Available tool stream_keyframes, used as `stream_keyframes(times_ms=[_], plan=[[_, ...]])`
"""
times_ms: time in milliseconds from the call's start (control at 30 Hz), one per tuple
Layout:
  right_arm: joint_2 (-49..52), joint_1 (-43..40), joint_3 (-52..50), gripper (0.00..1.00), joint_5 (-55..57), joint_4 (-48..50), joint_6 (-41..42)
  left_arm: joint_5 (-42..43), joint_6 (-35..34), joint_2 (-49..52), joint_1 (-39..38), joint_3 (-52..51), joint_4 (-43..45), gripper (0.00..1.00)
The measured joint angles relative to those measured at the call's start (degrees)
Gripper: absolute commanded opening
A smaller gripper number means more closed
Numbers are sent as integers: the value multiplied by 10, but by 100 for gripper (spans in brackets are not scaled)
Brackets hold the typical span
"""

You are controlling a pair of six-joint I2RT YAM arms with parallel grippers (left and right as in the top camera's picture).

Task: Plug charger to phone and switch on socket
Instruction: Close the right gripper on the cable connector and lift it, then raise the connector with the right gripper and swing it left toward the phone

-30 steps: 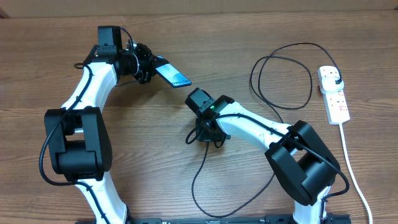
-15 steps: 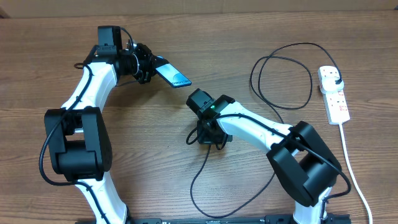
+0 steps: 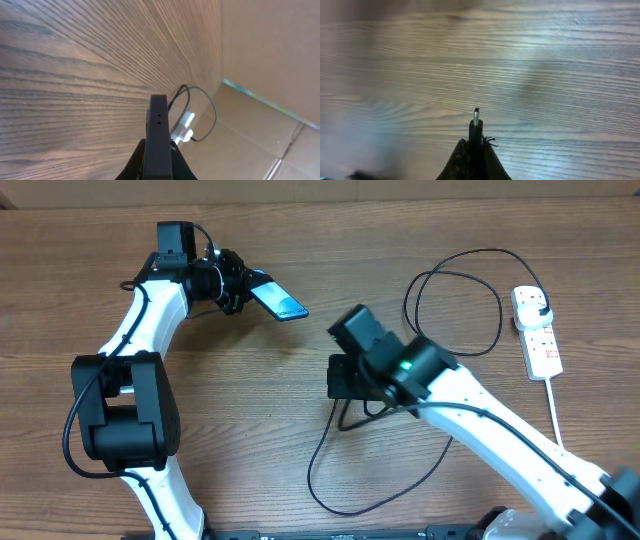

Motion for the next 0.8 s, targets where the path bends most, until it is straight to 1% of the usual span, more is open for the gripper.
stream_keyframes(times_ms=[133, 200, 367, 500, 633, 800], plan=[[-37, -7, 0, 4, -31, 16, 3, 35, -2, 0, 0, 0, 23, 4], [-51, -7, 0, 4, -50, 31, 3, 68, -7, 0, 0, -2, 54, 4], [-70, -7, 0, 4, -91, 61, 3, 170, -54, 0, 0, -3, 175, 4], [-72, -7, 0, 4, -112, 83, 3, 226, -100, 0, -3, -4, 265, 4], [-72, -7, 0, 4, -123, 92, 10, 253, -141, 0, -9, -4, 321, 4], [-72, -27, 0, 4, -134, 98, 32, 266, -163, 0, -17, -4, 358, 4]])
